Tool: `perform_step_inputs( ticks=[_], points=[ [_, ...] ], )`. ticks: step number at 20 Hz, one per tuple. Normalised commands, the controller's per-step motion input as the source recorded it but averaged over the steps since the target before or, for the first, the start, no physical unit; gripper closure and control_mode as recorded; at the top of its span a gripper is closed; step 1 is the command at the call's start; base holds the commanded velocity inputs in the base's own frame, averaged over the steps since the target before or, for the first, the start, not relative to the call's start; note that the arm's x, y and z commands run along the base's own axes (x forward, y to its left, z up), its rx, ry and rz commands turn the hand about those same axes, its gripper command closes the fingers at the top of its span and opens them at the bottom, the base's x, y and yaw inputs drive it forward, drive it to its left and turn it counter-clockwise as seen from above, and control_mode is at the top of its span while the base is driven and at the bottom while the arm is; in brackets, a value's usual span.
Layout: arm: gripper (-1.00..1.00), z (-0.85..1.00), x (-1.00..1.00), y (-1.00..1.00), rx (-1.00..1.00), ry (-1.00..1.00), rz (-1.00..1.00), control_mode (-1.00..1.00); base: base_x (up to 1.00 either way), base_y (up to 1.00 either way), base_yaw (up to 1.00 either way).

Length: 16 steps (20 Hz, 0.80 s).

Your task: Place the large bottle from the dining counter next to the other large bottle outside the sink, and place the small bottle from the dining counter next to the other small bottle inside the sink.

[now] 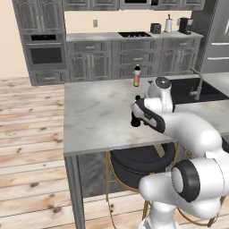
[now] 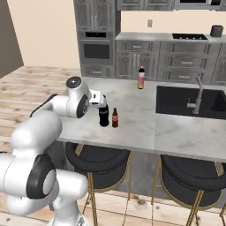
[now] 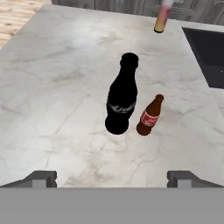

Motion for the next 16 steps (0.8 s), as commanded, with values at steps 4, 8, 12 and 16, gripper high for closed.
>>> perform_step_inputs(
  ticks=[4,8,12,16],
  points=[
    [-1.0,-0.05,0.16,-0.03,0.0,0.0,0.0,-1.0,0.0,0.0,0.0],
    [-1.0,-0.06,0.18,-0.05,0.0,0.0,0.0,-1.0,0.0,0.0,0.0],
    [-1.0,-0.07,0.2,-0.05,0.0,0.0,0.0,-1.0,0.0,0.0,0.0],
    [-1.0,-0.08,0.22,-0.06,0.0,0.0,0.0,-1.0,0.0,0.0,0.0]
  ],
)
